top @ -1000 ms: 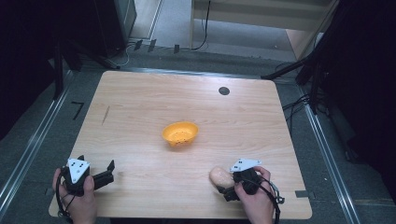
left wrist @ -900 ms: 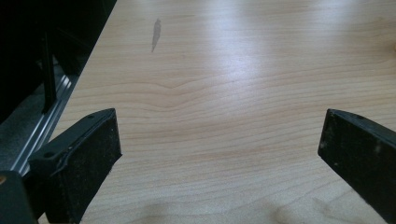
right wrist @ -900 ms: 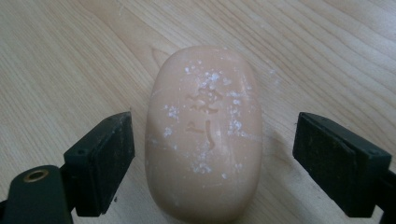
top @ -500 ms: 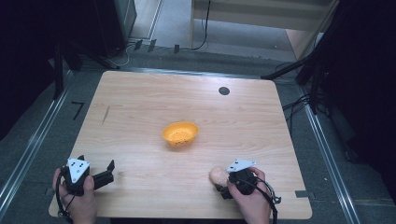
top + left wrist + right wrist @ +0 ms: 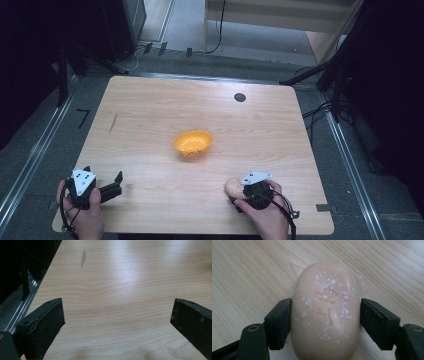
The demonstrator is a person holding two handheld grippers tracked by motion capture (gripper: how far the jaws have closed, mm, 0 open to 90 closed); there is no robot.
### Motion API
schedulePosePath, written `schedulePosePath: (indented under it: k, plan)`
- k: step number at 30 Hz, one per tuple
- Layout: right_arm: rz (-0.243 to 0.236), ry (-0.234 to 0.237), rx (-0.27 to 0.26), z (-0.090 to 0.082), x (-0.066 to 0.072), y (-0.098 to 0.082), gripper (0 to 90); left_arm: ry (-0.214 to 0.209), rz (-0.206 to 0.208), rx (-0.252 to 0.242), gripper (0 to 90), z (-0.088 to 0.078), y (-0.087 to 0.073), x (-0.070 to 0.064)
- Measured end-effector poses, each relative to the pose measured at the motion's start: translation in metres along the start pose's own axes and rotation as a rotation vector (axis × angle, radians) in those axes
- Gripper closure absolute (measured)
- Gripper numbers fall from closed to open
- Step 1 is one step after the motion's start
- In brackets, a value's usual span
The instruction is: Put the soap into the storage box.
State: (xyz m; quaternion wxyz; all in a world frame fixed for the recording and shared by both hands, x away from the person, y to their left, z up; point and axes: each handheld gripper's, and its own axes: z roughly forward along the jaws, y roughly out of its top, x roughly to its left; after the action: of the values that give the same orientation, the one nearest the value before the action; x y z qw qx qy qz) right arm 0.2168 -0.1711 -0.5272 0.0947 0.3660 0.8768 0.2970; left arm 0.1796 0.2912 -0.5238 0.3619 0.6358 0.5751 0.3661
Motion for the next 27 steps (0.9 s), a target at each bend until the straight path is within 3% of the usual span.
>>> schedulePosePath:
  k: [15,27]
  plan:
    - [-0.013,-0.008,0.024,-0.0007,-0.0007,0.0017,33.2,-0.001,0.002,-0.002,0.0,-0.0005,-0.0001,0.0001]
    - [-0.025,0.026,0.010,-0.0059,-0.0096,0.0015,33.4,-0.002,0.004,0.000,0.0,-0.0002,0.0000,0.0000]
